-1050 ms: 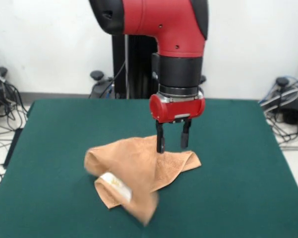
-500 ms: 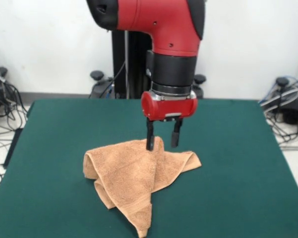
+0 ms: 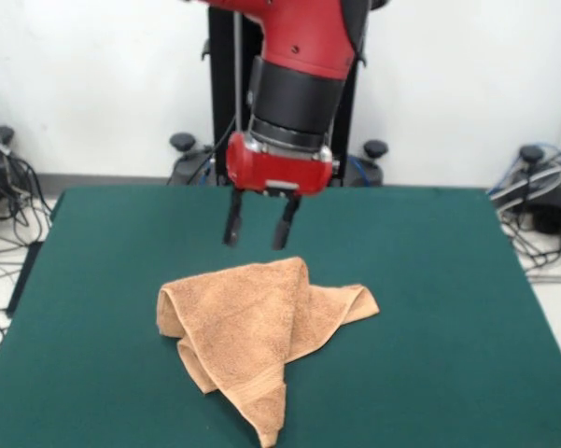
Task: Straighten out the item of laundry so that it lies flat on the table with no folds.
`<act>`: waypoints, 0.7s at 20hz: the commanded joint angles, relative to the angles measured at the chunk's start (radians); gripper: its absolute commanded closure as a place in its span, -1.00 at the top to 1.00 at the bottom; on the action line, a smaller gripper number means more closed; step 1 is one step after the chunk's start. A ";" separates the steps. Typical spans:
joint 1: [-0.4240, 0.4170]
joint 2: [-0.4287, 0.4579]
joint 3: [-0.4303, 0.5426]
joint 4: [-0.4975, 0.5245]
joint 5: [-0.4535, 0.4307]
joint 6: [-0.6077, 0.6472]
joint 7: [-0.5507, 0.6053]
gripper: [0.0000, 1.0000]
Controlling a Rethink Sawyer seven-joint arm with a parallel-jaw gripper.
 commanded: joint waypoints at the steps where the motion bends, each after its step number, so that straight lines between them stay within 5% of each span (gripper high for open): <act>1: 0.038 0.013 -0.162 0.026 0.104 -0.027 0.325 1.00; 14: -0.148 0.154 0.071 -0.063 0.111 -0.038 0.112 1.00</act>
